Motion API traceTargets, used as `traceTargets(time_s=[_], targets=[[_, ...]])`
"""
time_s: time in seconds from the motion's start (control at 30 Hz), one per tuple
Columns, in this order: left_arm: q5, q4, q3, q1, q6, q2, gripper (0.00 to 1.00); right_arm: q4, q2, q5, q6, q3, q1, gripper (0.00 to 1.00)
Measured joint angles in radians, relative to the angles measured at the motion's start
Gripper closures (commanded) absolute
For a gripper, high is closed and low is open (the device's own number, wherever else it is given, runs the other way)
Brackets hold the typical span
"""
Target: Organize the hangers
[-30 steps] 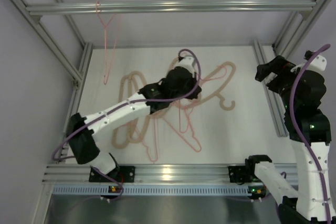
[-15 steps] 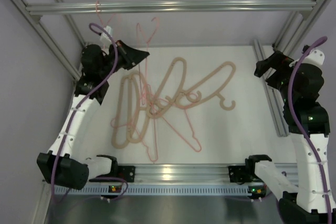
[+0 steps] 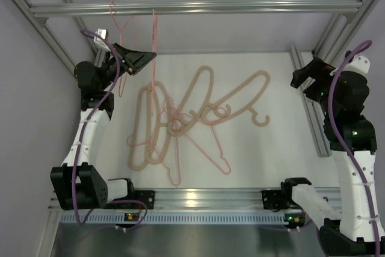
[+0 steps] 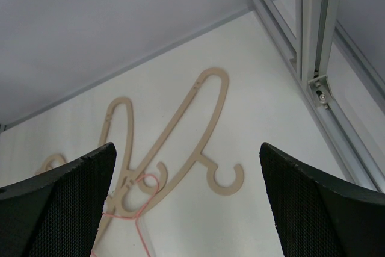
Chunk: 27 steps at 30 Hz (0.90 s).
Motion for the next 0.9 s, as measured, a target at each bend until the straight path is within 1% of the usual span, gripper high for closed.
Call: traceTargets(time_s=[0.23, 0.7, 0.9], targets=[[0.021, 0.085, 0.003, 0.026, -0.061, 0.014, 1.00, 0.000, 0.006, 0.000, -0.001, 0.000, 0.000, 0.01], [0.023, 0.233, 0.065, 0.141, -0.214, 0.156, 1.00, 0.000, 0.023, 0.000, -0.009, 0.000, 0.000, 0.01], [0.023, 0.295, 0.108, 0.156, -0.272, 0.235, 1.00, 0.001, 0.032, -0.001, -0.009, 0.000, 0.000, 0.01]])
